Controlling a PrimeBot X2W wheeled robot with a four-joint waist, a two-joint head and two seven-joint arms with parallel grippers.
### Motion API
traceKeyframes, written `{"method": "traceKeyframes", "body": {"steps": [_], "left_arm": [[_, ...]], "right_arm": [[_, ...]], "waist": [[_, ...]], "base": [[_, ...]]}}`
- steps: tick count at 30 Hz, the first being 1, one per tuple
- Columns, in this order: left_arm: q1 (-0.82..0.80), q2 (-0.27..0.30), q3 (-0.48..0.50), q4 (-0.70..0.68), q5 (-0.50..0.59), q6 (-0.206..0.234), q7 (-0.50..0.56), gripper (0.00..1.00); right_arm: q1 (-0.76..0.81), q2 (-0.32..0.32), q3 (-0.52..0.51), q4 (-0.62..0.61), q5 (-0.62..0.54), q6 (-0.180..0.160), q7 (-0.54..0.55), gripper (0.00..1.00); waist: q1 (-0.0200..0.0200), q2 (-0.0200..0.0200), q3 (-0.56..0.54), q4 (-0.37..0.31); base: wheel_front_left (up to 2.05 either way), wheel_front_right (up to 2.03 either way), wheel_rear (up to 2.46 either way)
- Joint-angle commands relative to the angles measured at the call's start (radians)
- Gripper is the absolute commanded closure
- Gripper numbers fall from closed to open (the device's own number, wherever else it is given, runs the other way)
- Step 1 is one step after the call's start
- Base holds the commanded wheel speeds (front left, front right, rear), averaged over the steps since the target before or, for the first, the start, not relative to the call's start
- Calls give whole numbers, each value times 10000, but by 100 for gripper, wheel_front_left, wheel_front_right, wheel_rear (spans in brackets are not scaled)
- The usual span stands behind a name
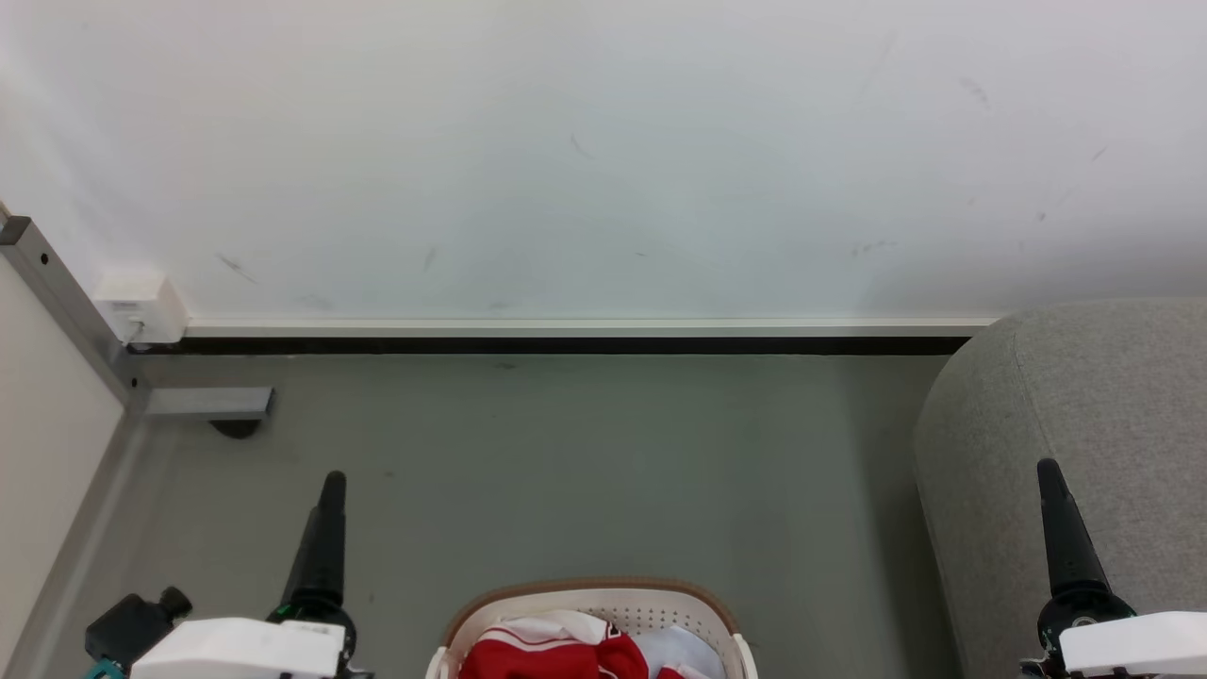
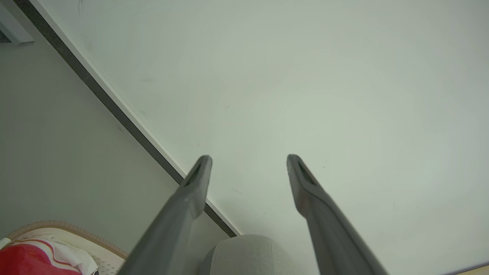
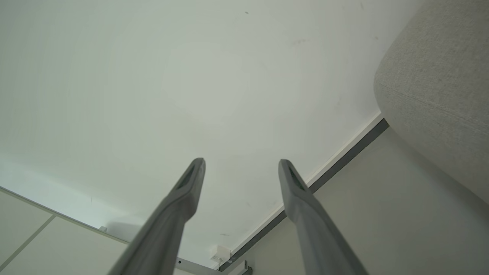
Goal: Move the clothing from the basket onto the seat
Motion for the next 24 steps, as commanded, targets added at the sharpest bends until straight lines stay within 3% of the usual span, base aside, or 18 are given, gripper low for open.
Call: {"method": "traceKeyframes", "body": {"steps": [1, 9, 24], "left_arm": [[-116, 79, -72, -199, 591, 9, -117, 0], [-67, 97, -268, -296, 2435, 301, -406, 0], [124, 169, -626, -374, 4796, 650, -900, 0]], "right_arm": [[-121, -213, 95, -225, -530, -5, -111, 0], [-74, -328, 352, -304, -2404, -7, -401, 0], [143, -335, 283, -293, -4920, -9, -879, 0]], "waist": [[0, -1, 1, -5], [0, -1, 10, -23], [0, -1, -13, -40]], "base": [[0, 0, 0], [0, 0, 0], [0, 0, 0]]}}
